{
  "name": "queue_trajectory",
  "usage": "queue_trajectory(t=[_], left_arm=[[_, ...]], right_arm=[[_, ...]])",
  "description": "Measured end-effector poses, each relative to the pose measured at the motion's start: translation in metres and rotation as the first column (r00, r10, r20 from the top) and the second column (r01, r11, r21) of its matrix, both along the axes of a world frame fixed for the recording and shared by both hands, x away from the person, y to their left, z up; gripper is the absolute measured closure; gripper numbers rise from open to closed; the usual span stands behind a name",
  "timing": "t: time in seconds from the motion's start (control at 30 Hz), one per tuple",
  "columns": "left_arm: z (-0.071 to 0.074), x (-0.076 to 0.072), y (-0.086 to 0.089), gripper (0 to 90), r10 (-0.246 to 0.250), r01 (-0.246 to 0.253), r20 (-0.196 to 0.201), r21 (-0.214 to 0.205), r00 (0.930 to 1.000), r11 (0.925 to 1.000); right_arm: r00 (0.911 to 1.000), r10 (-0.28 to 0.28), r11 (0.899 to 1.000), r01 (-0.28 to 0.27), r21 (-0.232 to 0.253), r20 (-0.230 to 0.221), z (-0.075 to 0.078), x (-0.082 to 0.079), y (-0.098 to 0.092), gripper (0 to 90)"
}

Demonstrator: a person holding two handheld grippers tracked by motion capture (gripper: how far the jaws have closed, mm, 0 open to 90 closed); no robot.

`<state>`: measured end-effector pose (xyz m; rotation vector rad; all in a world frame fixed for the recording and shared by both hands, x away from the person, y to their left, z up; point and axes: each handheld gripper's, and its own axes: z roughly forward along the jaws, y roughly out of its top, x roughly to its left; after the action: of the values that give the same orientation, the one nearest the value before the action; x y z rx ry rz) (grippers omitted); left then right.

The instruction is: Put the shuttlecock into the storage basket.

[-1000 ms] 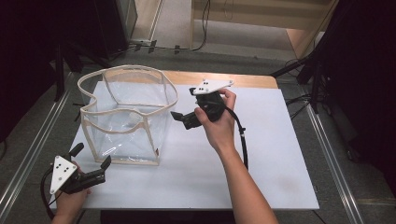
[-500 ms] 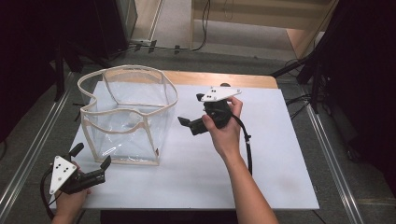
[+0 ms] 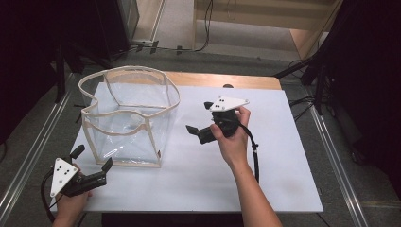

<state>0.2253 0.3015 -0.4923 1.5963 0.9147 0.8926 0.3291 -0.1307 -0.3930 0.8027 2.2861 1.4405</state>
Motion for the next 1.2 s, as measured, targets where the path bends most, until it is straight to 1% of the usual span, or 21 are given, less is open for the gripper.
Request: queue_trajectory(t=[0.17, 0.4, 0.5, 0.63, 0.87, 0.9, 1.2], left_arm=[[0.0, 0.0, 0.0, 2.3, -0.001, 0.001, 0.003, 0.006, 1.0, 1.0], [0.0, 0.0, 0.0, 2.3, 0.0, 0.0, 0.002, 0.003, 1.0, 1.0], [0.0, 0.0, 0.0, 2.3, -0.001, 0.001, 0.002, 0.005, 1.0, 1.0], [0.0, 0.0, 0.0, 2.3, 0.0, 0.0, 0.001, 0.004, 1.0, 1.0], [0.0, 0.0, 0.0, 2.3, 0.002, -0.002, 0.002, 0.006, 1.0, 1.0], [0.0, 0.0, -0.001, 2.3, 0.003, -0.003, 0.002, 0.006, 1.0, 1.0], [0.0, 0.0, 0.0, 2.3, 0.003, -0.003, 0.004, 0.008, 1.0, 1.0]], right_arm=[[0.9999, -0.011, 1.0, 0.011, -0.001, -0.004, -0.006, -0.003, -0.004, 0.0], [0.9998, -0.015, 1.0, 0.015, 0.007, -0.011, -0.015, -0.007, -0.01, 0.0], [0.9999, -0.016, 1.0, 0.016, 0.007, -0.008, -0.019, -0.008, -0.013, 0.0], [0.9995, -0.025, 1.0, 0.025, 0.011, -0.019, -0.024, -0.011, -0.017, 0.0], [0.9991, -0.039, 0.999, 0.039, 0.016, -0.018, -0.033, -0.017, -0.029, 0.0], [0.9987, -0.048, 0.999, 0.049, 0.015, -0.017, -0.034, -0.018, -0.031, 0.0], [0.9968, -0.076, 0.997, 0.076, 0.014, -0.024, -0.047, -0.027, -0.049, 0.0]])
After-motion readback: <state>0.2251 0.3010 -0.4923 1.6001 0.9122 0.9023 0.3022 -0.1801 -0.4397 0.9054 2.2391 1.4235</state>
